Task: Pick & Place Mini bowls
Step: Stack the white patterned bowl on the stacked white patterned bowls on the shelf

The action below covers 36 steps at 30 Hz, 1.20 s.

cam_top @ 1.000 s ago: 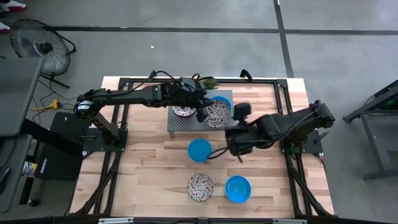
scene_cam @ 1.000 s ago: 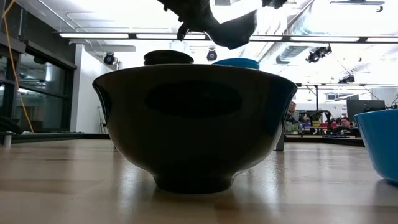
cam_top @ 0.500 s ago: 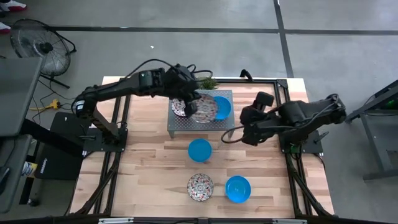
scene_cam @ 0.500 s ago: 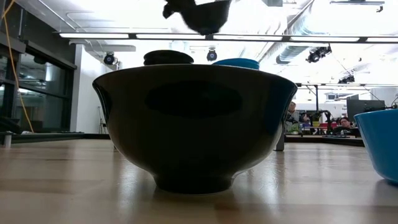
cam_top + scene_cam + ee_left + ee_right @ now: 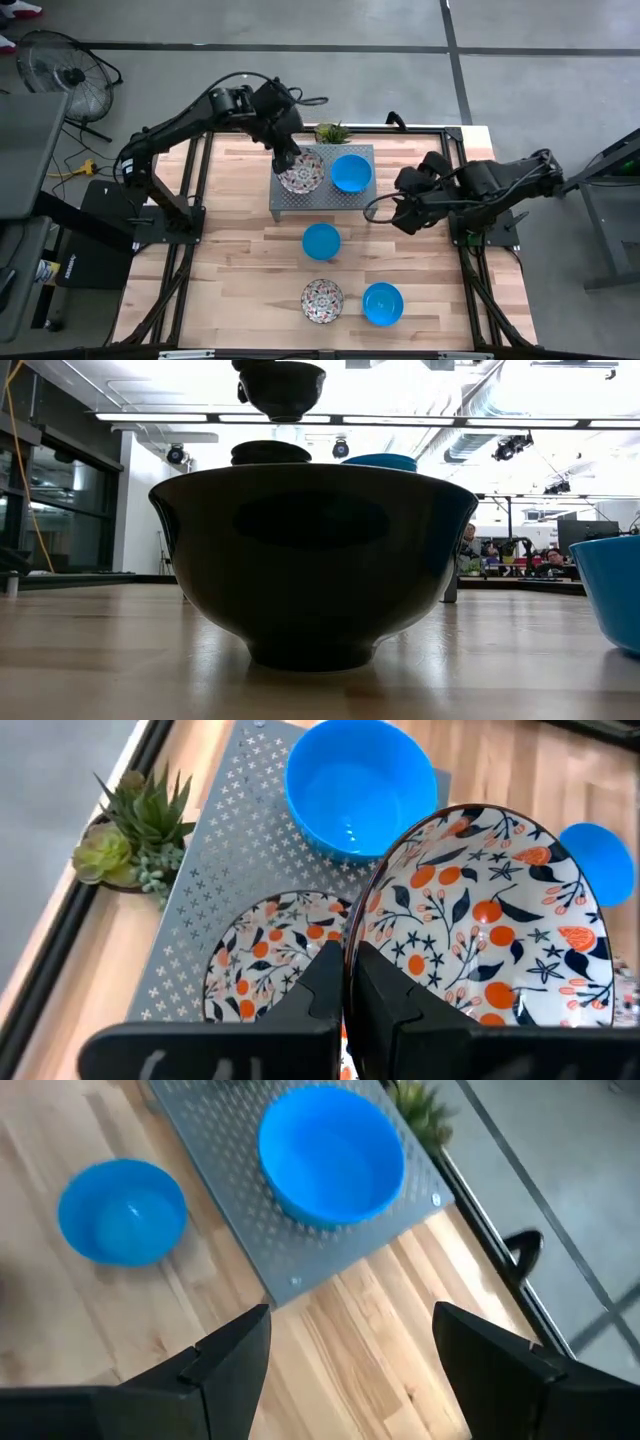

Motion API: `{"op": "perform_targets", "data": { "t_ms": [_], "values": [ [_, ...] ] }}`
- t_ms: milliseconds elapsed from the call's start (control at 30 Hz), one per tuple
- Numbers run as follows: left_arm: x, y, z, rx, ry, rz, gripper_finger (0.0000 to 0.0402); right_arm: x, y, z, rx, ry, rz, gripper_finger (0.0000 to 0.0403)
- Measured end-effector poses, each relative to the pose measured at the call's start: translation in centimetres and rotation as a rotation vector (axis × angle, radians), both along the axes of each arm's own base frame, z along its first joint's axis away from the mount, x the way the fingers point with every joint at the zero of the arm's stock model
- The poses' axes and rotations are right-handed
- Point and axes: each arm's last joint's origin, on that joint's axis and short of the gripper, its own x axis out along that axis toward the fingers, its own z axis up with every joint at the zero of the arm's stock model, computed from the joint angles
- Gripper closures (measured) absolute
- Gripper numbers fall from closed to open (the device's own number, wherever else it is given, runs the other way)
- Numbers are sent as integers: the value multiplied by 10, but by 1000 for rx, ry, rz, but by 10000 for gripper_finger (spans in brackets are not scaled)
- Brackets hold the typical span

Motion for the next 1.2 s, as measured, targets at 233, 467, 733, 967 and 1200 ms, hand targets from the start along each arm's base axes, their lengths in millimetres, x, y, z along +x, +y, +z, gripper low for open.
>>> {"op": "perform_targets", "data": {
  "t_ms": [233,467,733,967,1200],
  "values": [
    [-15,25,-1,-105,-24,-25,399,-5,-1,-32,6,48,-96,137],
    [-33,46,-5,-166,4,9,399,-9,-2,-61,47,53,-139,137],
    [-40,61,-9,-220,25,97,399,-9,-6,-87,76,43,-157,137],
    [-29,70,-24,-253,85,131,399,-8,-11,-101,109,53,-171,137],
    [-20,77,-38,-276,136,111,399,-8,-12,-104,101,64,-165,137]
  ]
}}
